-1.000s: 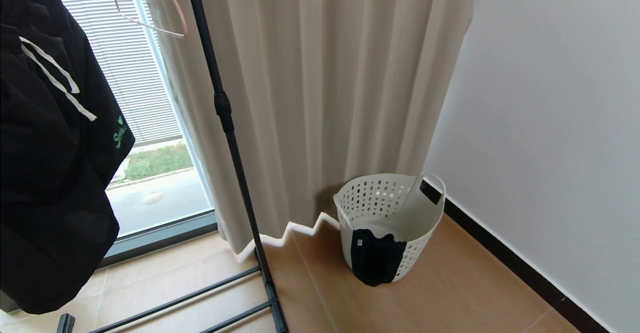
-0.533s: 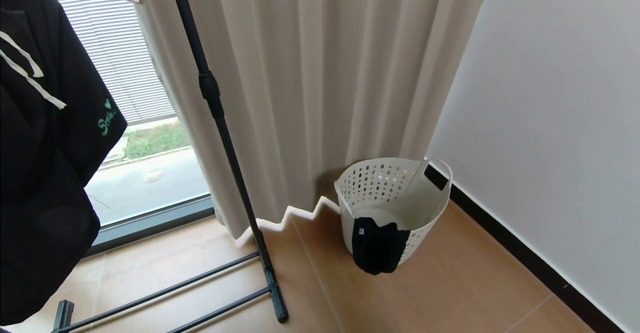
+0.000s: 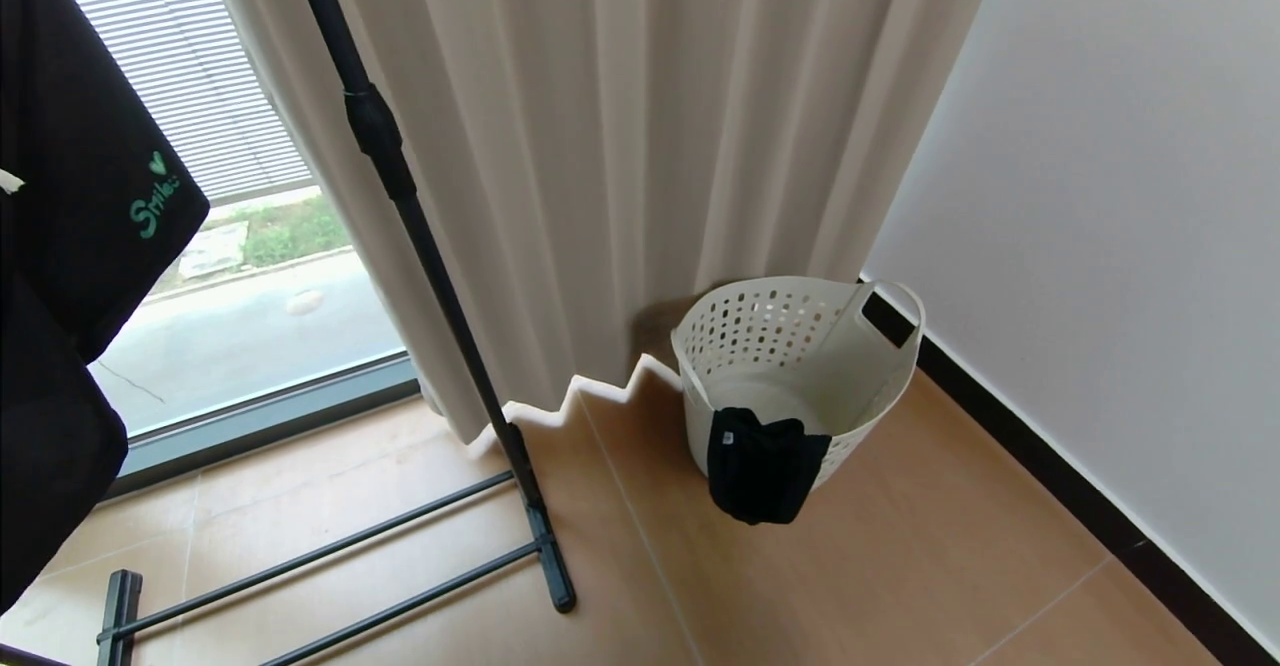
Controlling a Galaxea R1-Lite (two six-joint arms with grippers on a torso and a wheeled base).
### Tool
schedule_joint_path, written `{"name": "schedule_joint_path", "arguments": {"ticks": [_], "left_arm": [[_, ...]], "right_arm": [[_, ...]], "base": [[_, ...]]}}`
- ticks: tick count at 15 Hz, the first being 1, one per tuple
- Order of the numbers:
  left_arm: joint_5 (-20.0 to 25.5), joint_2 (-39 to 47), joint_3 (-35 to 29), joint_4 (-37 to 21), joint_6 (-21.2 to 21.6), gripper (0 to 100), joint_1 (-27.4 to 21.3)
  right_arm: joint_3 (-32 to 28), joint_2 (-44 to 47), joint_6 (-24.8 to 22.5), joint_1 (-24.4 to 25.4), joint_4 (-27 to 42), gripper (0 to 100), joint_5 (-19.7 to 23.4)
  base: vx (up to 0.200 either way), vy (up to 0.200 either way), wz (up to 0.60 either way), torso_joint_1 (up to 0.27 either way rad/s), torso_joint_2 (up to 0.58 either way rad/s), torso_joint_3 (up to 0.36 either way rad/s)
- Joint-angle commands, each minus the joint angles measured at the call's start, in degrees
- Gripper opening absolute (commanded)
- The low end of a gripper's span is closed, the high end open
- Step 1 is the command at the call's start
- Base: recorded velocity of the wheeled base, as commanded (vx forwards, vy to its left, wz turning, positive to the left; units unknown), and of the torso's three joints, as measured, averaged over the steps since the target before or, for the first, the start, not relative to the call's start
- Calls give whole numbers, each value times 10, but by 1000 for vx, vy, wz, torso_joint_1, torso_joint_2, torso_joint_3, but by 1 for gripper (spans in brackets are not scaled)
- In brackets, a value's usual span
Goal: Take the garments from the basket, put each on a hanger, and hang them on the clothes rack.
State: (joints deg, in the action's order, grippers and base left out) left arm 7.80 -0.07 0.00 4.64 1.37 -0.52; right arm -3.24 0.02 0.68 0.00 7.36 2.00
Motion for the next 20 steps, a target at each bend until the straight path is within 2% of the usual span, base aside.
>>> {"name": "schedule_joint_path", "arguments": {"ticks": [1, 20], "left_arm": [[0, 1, 0, 0, 0, 100, 0], [-2, 1, 0, 1, -1, 100, 1]], "right_arm": [[0, 1, 0, 0, 0, 100, 0], [1, 1, -4, 0, 0, 100, -1]], "base": [[0, 0, 0, 2, 7, -193], [0, 0, 0, 2, 2, -196]]}}
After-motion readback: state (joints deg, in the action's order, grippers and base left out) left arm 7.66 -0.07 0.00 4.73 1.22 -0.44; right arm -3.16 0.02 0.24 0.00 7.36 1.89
